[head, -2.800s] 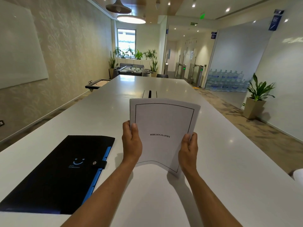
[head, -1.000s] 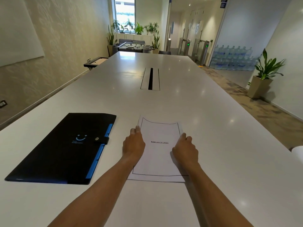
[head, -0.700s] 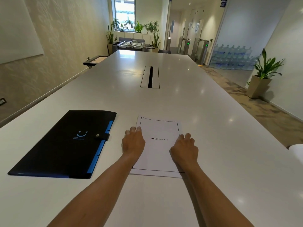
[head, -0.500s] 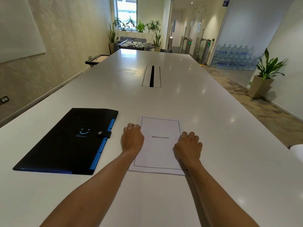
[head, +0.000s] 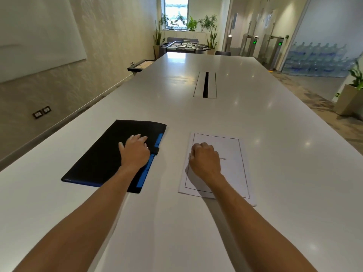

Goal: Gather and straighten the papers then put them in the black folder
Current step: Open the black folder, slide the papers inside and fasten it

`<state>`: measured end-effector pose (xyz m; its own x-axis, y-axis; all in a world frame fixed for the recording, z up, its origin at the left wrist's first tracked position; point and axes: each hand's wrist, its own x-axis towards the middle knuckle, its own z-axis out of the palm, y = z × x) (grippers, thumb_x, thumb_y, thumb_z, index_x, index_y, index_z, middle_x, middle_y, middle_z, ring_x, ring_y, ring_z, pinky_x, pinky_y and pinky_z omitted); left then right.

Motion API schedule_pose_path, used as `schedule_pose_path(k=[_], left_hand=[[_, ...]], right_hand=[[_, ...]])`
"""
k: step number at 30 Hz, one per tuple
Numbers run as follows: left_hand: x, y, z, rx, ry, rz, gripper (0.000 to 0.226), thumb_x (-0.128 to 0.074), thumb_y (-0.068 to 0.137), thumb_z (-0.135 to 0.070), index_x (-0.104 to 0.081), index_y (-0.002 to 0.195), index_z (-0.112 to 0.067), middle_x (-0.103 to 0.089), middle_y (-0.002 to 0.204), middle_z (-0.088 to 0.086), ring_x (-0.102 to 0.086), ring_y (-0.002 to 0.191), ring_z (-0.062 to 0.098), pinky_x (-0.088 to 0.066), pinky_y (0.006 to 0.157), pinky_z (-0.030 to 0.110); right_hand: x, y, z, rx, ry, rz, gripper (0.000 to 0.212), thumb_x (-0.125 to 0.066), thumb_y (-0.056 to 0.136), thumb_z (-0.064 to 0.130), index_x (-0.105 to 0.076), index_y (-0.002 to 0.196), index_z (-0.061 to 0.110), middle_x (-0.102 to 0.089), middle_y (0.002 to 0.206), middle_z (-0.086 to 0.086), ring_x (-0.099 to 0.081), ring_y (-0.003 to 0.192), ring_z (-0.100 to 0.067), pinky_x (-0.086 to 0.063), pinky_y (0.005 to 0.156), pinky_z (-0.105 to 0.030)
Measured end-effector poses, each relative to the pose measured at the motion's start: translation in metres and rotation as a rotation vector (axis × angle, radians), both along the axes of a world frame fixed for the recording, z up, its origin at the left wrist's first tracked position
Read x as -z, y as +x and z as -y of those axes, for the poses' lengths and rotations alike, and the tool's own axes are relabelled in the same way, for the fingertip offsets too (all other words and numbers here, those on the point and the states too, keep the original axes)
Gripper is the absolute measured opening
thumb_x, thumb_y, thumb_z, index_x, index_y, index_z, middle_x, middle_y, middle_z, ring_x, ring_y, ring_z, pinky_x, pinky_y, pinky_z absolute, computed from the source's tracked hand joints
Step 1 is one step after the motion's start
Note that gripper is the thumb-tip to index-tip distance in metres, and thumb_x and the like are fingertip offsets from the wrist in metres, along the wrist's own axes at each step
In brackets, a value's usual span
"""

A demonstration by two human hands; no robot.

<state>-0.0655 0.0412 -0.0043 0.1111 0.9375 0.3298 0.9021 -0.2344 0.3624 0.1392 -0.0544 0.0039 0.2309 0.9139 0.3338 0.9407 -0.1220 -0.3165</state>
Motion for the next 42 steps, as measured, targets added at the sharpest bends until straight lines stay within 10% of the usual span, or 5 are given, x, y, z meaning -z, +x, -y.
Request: schedule_pose_path(k=[13, 27, 34, 42], left_hand=[[0.025, -0.007, 0.025, -0.066, -0.232, -0.079, 0.05, -0.027, 0.101, -0.028, -0.024, 0.149, -0.014, -0.021, 0.158, 0.008, -0.009, 0.147, 0.027, -0.005, 0.116, 0.058], [0.026, 0.004, 0.032, -0.027, -0.189, -0.115, 0.055, -0.036, 0.097, -0.026, -0.023, 0.149, -0.013, -0.02, 0.158, 0.009, -0.01, 0.147, 0.025, -0.006, 0.116, 0.055], [0.024, 0.003, 0.035, -0.017, -0.162, -0.119, 0.051, -0.033, 0.099, -0.028, -0.026, 0.148, -0.012, -0.023, 0.157, 0.01, -0.012, 0.146, 0.025, -0.009, 0.116, 0.057], [0.026, 0.008, 0.031, -0.039, -0.235, -0.107, 0.074, -0.019, 0.093, -0.064, -0.024, 0.149, -0.017, -0.019, 0.158, 0.01, -0.006, 0.147, 0.026, -0.001, 0.115, 0.058]], right_hand=[[0.016, -0.066, -0.028, -0.246, 0.009, -0.02, 0.03, -0.047, 0.097, 0.023, -0.059, 0.122, 0.011, -0.06, 0.12, -0.008, -0.053, 0.108, -0.023, -0.044, 0.089, -0.033], [0.007, -0.094, -0.059, -0.19, -0.057, 0.181, 0.037, -0.052, 0.093, 0.046, -0.056, 0.075, 0.014, -0.062, 0.086, -0.008, -0.059, 0.084, -0.021, -0.048, 0.07, -0.032], [0.002, -0.098, -0.053, -0.323, -0.062, 0.38, 0.02, -0.05, 0.098, 0.021, -0.051, 0.11, 0.006, -0.063, 0.087, -0.009, -0.062, 0.073, -0.019, -0.047, 0.066, -0.029], [-0.007, -0.074, -0.055, -0.218, -0.036, 0.036, 0.024, -0.054, 0.095, 0.013, -0.047, 0.117, 0.007, -0.056, 0.08, -0.008, -0.05, 0.063, -0.016, -0.04, 0.059, -0.024]])
